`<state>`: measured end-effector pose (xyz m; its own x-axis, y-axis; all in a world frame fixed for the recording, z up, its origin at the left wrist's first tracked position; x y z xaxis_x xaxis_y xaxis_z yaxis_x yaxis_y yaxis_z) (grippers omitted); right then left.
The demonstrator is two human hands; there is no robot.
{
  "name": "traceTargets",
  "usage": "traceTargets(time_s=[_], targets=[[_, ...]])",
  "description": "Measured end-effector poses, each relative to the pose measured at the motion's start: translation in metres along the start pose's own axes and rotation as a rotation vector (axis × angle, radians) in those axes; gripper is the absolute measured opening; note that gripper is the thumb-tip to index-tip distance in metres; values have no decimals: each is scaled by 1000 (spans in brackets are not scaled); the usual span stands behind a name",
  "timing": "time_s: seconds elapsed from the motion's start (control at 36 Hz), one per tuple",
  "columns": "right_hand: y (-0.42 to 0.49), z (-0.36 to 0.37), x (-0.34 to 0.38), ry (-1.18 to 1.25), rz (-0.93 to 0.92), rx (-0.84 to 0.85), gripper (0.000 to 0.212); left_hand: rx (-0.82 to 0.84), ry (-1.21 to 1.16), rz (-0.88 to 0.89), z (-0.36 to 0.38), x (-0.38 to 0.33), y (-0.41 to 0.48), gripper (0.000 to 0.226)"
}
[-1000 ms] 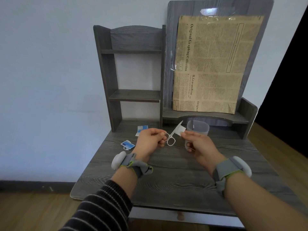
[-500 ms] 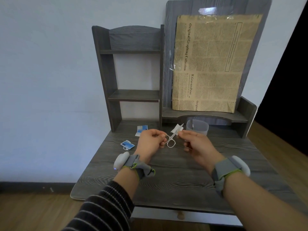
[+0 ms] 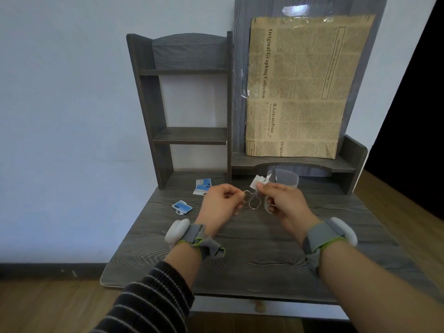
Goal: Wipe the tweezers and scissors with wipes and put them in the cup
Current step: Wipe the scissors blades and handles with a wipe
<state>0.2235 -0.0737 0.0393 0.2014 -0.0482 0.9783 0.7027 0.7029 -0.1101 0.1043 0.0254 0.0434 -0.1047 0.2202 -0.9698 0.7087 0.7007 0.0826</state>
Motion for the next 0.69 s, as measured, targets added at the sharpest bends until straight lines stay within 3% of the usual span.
traceTargets(time_s=[0.14, 0.44, 0.69], targets=[[-2, -3, 9, 35, -1, -32, 18, 8, 29, 20, 4, -7, 2, 16], [-7, 10, 11, -103, -11, 68, 9, -69, 65, 82, -2, -22, -2, 19], [-1, -2, 25, 39, -6, 3, 9, -35, 152, 86, -3, -28, -7, 10]])
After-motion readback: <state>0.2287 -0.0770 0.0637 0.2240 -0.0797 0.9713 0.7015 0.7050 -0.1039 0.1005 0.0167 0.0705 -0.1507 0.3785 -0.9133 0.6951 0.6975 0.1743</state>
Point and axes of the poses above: each hand's wrist, its own y-axis towards the middle knuckle, its own z-axis out of the palm, x = y × z, the point moved 9 cm from there along y, towards the middle knuckle, and after that the axes turned 4 degrees about x, right-handed, at the moved point
